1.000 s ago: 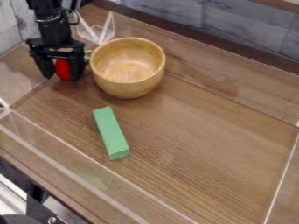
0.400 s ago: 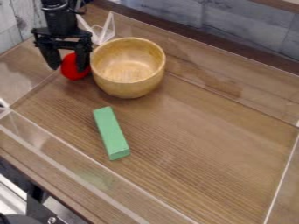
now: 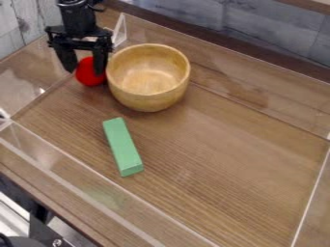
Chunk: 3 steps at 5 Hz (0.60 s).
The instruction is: Move the red fruit to the right
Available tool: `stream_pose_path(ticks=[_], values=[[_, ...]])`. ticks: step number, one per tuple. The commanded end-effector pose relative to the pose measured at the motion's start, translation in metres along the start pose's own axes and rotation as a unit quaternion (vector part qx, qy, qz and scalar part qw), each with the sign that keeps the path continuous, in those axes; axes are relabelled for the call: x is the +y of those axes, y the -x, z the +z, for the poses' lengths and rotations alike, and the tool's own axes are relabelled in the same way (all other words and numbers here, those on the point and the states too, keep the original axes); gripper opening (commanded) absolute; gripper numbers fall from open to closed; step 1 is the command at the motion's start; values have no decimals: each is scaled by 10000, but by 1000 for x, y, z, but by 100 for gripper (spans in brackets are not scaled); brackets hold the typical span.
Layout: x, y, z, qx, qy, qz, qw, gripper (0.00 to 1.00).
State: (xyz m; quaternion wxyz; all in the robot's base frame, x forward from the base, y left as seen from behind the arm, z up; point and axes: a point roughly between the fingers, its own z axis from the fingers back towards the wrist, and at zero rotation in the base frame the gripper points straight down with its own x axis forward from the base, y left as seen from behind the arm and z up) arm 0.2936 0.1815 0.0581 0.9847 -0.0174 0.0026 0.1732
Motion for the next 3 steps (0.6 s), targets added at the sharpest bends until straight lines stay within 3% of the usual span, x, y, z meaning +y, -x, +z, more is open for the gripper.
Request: stream_pose_path(ticks=[1,3], values=[[-13,-10,25,-335,-83,-86,9994,0],[-15,-27,26,-325,-89,17,9994,0]])
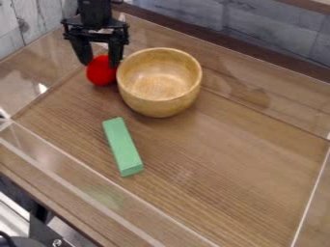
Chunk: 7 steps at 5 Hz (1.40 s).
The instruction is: Move the red fruit to the right
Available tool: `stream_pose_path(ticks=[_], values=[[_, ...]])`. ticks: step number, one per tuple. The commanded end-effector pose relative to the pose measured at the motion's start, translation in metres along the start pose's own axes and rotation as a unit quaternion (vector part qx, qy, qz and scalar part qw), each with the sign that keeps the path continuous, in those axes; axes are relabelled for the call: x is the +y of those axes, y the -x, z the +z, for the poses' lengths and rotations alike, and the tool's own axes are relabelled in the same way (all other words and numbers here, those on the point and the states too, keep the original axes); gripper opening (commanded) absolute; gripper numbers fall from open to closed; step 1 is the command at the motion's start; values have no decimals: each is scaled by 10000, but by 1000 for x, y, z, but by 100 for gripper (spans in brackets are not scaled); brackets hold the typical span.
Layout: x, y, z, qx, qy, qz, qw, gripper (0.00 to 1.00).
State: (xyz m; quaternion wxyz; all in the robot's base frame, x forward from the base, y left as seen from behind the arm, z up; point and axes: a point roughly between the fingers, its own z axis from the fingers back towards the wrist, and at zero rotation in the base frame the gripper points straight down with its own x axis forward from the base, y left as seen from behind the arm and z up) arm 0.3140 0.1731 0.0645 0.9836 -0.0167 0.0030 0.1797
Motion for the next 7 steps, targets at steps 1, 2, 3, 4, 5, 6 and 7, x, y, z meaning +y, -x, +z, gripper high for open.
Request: stream_pose_path(ticks=[1,2,3,4,5,6,7], values=[[-3,-6,16,-322,-92,205,9992,0],[-5,-1,12,-315,-107,460,9984,0],[-4,-1,0,-305,-113,414,9986,0],[-3,-2,-11,-299,-112,362,9988,0],[-7,1,-17,-293,-110,275,9991,0],[-10,5,-22,-288,-103,186,9994,0],[-13,9,-27,-282,-96,98,9995,0]])
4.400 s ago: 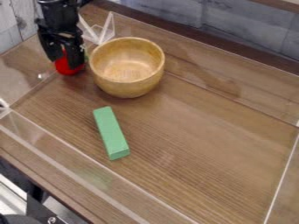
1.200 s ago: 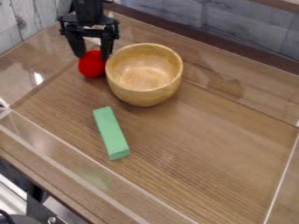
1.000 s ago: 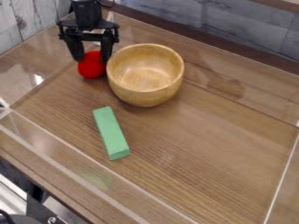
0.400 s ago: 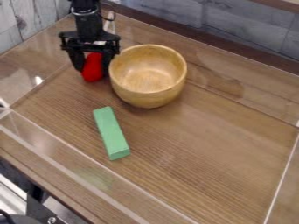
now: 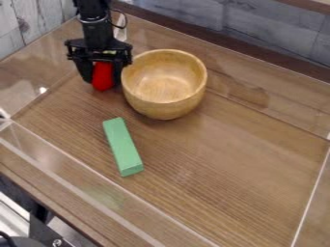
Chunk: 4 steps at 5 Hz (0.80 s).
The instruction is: Move the red fruit to the right
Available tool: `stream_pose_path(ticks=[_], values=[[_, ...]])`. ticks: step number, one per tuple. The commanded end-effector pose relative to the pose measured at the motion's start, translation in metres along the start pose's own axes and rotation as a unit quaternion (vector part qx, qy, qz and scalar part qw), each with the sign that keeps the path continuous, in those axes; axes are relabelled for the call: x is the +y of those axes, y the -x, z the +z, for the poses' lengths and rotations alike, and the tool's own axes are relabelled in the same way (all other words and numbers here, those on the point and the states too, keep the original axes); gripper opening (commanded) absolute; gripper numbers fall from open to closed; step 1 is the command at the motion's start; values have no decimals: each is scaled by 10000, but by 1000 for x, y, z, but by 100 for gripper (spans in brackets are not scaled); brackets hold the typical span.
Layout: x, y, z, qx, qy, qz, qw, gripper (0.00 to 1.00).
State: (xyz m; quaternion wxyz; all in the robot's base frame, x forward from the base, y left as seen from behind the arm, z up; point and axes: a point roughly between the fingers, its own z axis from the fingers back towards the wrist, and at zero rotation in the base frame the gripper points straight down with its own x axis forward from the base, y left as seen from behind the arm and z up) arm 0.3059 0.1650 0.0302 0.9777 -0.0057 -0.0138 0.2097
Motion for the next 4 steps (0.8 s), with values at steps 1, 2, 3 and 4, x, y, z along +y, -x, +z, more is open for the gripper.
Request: stream_pose_path(ticks=[1,2,3,4], values=[[-4,0,7,-90,-5,-269,9996,0],[1,1,7,-86,4,-334,9994,0],[6,-2,5,-83,7,-246,9997,0],[10,-4,4,-81,12,-156,9998,0]])
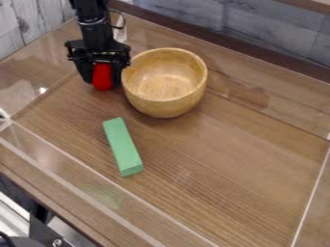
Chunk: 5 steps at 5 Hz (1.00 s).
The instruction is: Move the red fruit to the right
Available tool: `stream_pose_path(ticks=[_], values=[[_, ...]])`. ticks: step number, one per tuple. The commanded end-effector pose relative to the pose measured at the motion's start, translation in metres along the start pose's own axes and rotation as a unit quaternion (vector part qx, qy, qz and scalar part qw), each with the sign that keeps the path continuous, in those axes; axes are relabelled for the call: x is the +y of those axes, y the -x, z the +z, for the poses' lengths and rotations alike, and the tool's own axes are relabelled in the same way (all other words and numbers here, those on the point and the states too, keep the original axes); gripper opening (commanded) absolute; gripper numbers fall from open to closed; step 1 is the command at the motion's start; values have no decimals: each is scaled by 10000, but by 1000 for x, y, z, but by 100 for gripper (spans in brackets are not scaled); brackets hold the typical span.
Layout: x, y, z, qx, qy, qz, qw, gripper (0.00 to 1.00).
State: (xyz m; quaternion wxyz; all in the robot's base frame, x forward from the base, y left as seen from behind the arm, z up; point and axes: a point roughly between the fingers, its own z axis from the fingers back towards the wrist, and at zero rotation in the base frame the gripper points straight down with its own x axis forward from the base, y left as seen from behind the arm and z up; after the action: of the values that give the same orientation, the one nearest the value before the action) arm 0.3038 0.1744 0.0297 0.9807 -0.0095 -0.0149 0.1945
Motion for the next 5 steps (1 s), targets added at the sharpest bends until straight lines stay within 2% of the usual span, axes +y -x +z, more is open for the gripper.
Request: stream_pose_path(ticks=[1,2,3,5], values=[[-8,1,6,-72,-20,-151,9999,0],[-18,5,7,-66,-9,-300,9995,0],[-16,-2,16,-54,9,-645,9979,0],[-21,-4,14,-99,49,-375,9992,0]])
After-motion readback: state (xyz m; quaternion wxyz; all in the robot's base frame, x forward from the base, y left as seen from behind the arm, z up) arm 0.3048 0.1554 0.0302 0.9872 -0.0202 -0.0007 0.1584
